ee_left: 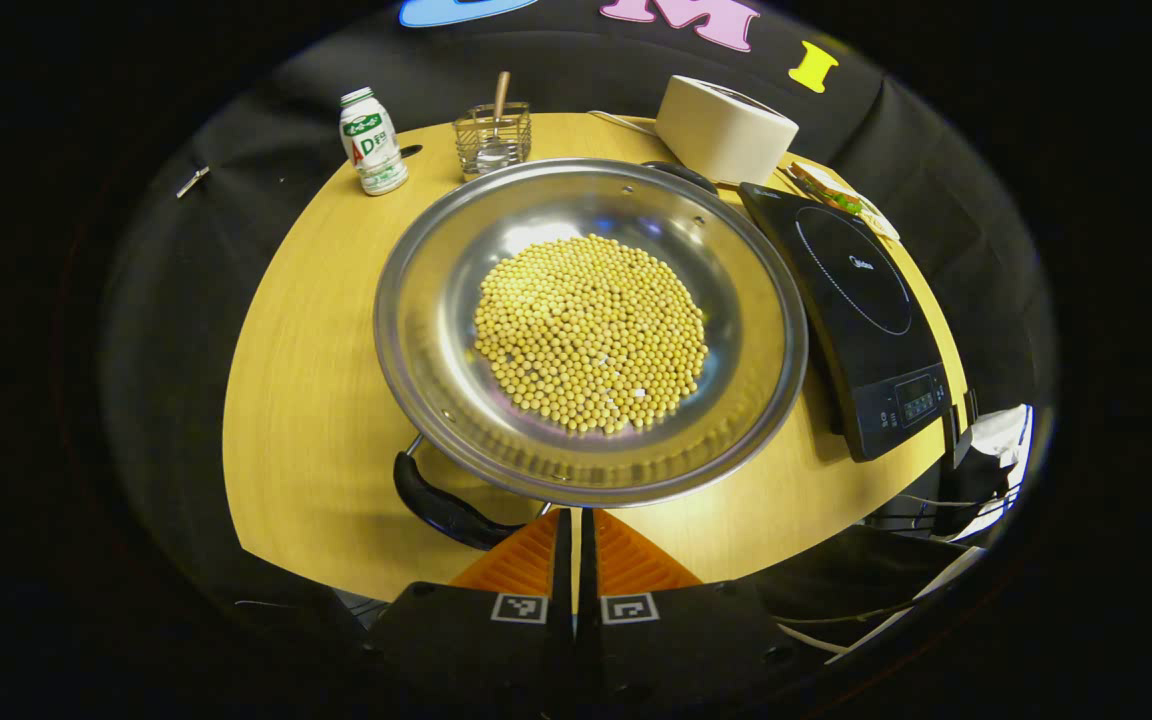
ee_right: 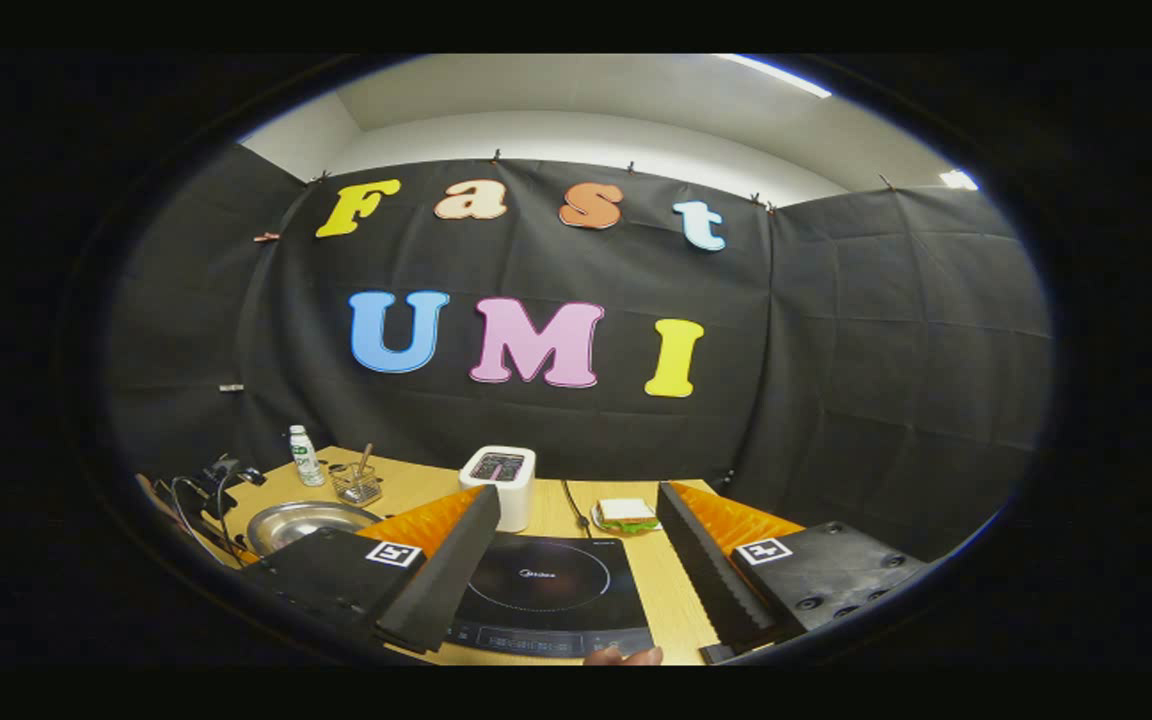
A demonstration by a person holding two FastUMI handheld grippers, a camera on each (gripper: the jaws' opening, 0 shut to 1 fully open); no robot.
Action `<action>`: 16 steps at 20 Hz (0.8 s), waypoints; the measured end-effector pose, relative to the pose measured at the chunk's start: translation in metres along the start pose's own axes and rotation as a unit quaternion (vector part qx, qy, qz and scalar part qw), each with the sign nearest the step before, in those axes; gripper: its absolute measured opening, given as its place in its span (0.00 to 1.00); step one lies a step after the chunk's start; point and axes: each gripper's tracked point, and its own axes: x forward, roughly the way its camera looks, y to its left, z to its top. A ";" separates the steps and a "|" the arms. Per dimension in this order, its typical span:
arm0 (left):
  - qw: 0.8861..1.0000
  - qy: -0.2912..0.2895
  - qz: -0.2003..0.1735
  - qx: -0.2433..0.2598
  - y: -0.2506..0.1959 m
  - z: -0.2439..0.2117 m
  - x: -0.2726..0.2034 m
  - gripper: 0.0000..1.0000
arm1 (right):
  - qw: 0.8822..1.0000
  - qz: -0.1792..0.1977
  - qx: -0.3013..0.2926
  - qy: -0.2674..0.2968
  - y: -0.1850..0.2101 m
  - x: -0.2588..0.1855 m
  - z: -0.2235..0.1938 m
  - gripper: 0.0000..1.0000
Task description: First push the handle of the pot to place it horizontally, then grasp the pot with both hands and set it on the induction cooktop.
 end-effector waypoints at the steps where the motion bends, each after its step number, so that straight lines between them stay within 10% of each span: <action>1: 1.000 0.000 0.005 0.000 0.008 0.001 -0.001 0.05 | 1.000 0.001 -0.001 -0.002 0.003 0.001 0.001 0.98; 16: 0.997 0.005 0.074 0.022 0.107 0.029 0.015 0.05 | 0.999 -0.015 -0.018 0.028 0.009 0.006 -0.016 0.98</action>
